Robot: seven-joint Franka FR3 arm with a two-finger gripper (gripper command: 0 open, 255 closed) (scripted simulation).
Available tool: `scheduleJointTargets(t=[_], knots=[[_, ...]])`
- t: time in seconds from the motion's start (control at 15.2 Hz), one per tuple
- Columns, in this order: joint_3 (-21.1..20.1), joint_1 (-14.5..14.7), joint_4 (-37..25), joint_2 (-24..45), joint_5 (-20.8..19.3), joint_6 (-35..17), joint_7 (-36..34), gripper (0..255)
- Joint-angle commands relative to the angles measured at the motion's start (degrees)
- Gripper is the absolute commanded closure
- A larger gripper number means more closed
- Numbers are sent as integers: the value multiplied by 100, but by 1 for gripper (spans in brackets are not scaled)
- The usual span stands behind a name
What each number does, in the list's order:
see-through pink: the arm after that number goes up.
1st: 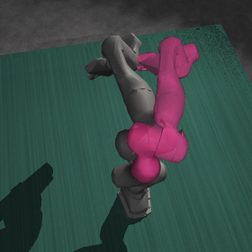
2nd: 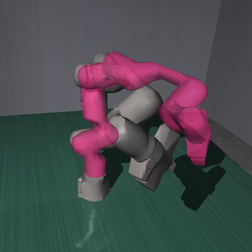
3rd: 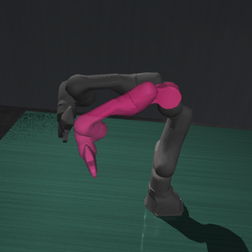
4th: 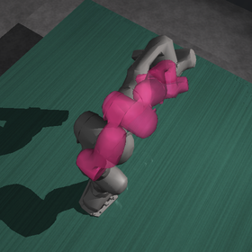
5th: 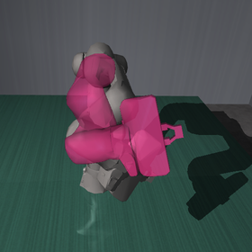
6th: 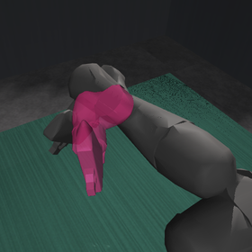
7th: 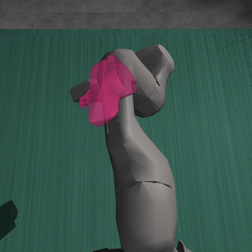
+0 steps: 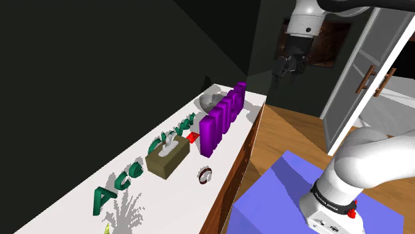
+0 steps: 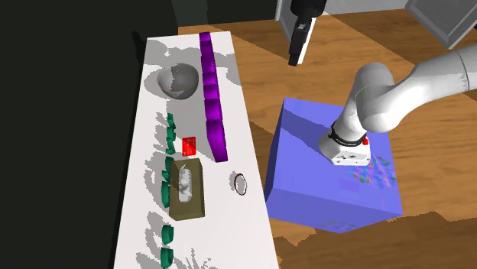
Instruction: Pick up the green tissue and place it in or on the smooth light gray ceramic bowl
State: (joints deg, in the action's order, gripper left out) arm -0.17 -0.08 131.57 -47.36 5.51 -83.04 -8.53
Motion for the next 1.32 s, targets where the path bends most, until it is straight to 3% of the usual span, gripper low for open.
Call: scheduleJointTargets(t=[0.0,0.66,1.25], knots=[[0,0,0,0,0,0,0,0],[-815,304,899,536,907,-1982,-689,0],[-1615,553,986,1755,1531,-3876,-1195,0]])
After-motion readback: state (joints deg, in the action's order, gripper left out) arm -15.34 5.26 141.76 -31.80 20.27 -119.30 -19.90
